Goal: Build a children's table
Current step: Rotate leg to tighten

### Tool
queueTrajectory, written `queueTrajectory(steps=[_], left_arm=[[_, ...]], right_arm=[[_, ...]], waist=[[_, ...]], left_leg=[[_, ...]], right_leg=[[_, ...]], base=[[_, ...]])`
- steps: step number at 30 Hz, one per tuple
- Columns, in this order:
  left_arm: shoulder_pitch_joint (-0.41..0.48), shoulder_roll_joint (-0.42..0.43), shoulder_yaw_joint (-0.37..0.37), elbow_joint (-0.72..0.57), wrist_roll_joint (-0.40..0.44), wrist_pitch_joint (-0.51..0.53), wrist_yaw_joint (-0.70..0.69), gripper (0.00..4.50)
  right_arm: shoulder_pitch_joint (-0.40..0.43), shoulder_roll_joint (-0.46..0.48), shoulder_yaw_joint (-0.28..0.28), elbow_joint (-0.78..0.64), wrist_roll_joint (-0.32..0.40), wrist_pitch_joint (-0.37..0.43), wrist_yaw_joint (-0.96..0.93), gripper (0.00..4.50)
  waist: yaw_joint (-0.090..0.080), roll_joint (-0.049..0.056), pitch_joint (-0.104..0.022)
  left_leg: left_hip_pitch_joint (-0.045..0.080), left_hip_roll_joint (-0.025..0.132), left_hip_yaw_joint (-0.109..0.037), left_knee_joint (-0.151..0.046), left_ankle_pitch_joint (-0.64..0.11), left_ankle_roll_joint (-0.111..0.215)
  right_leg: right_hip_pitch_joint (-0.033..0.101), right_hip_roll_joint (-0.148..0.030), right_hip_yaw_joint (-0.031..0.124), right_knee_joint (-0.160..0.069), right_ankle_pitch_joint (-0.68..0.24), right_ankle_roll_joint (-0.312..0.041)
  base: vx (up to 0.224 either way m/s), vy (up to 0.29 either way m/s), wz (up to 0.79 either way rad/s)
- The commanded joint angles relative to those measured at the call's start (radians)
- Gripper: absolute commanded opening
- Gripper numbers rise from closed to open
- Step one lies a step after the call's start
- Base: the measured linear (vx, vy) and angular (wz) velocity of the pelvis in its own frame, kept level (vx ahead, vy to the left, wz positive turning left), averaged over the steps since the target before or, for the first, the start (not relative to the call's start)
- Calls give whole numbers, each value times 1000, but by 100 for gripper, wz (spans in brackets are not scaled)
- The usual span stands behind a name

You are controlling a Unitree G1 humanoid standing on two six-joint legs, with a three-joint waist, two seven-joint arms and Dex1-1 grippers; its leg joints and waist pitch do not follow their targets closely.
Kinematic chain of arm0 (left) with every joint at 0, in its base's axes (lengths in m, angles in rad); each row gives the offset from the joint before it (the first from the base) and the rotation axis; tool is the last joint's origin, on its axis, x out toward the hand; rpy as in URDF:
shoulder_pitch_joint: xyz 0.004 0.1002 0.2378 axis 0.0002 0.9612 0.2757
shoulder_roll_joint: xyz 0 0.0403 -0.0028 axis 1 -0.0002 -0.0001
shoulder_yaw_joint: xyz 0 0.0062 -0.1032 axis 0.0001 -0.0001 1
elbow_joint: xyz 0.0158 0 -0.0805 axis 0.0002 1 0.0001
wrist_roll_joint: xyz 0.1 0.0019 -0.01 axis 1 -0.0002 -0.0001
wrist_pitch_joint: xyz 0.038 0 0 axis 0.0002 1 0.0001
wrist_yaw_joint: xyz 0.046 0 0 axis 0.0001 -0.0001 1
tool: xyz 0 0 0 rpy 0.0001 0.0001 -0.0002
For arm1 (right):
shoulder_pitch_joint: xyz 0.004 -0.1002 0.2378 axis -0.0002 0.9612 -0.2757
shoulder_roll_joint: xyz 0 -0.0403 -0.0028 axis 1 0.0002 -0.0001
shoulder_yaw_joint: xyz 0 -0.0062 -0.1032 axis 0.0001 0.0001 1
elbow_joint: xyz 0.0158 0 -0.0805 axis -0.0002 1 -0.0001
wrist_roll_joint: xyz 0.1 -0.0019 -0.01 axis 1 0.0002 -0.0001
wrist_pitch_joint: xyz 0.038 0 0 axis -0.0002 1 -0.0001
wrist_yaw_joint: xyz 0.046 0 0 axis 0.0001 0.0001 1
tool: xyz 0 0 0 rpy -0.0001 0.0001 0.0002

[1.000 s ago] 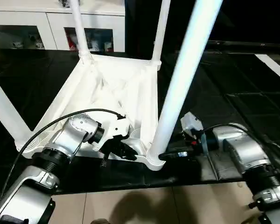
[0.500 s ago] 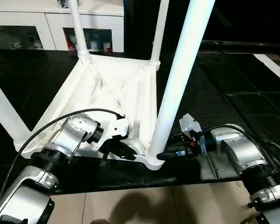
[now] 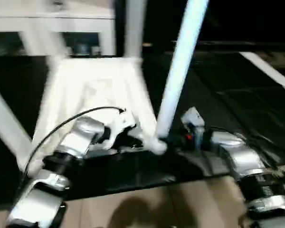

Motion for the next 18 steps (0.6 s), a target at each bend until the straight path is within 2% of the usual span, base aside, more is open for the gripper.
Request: queueTrajectory(steps=[1,3,4,5,6,7,11,12,16,18], left_arm=[[-32,-105,2,-75,-59,40,43,0],[-35,-146,22,-90,-62,78,115,0],[-36,-153,24,-92,-61,82,129,0],[-37,-163,27,-93,-60,87,150,0],[-36,-175,31,-100,-57,97,173,0],[-34,-184,34,-106,-54,98,190,0],[-26,-193,44,-119,-55,105,213,0],[-20,-188,44,-126,-53,111,213,0],[-5,-168,45,-142,-56,117,207,0],[1,-162,43,-147,-58,117,206,0]], right_arm=[[-24,88,26,1,-34,42,-140,188],[-44,145,1,14,-40,60,-257,188],[-49,157,-2,18,-44,60,-282,188],[-54,171,-5,23,-45,58,-305,188],[-59,191,-10,25,-47,53,-336,188],[-62,205,-12,27,-51,41,-355,187],[-58,199,1,38,-78,2,-362,187],[-46,198,-10,31,-67,-4,-349,187],[-7,193,-52,-17,-17,9,-319,187],[2,185,-52,-24,-19,7,-320,243]], waist=[[4,6,-65],[-1,7,-67],[-4,11,-69],[-4,11,-70],[-6,14,-73],[-7,11,-75],[2,12,-80],[4,16,-79],[5,16,-76],[8,16,-75]], left_leg=[[-7,11,-4,-73,-263,5],[-10,12,-6,-74,-251,3],[-13,11,-7,-75,-245,6],[-11,12,-6,-75,-241,8],[-10,13,-4,-73,-222,12],[-13,12,-2,-72,-195,18],[-12,12,5,-67,-125,53],[-13,13,6,-67,-107,65],[-9,16,7,-68,-137,70],[-7,16,6,-70,-150,62]], right_leg=[[52,-51,40,-92,-482,-119],[53,-51,39,-87,-453,-133],[57,-50,39,-85,-431,-136],[56,-49,40,-84,-411,-140],[55,-49,44,-77,-346,-162],[59,-47,46,-71,-286,-181],[62,-46,50,-58,-158,-220],[63,-46,50,-55,-118,-238],[63,-48,51,-59,-146,-242],[62,-48,51,-61,-171,-235]], base=[[0,0,0],[0,0,0],[0,0,0],[0,0,0],[0,0,0],[0,0,0],[0,0,0],[0,0,0],[0,0,0],[0,0,0]])
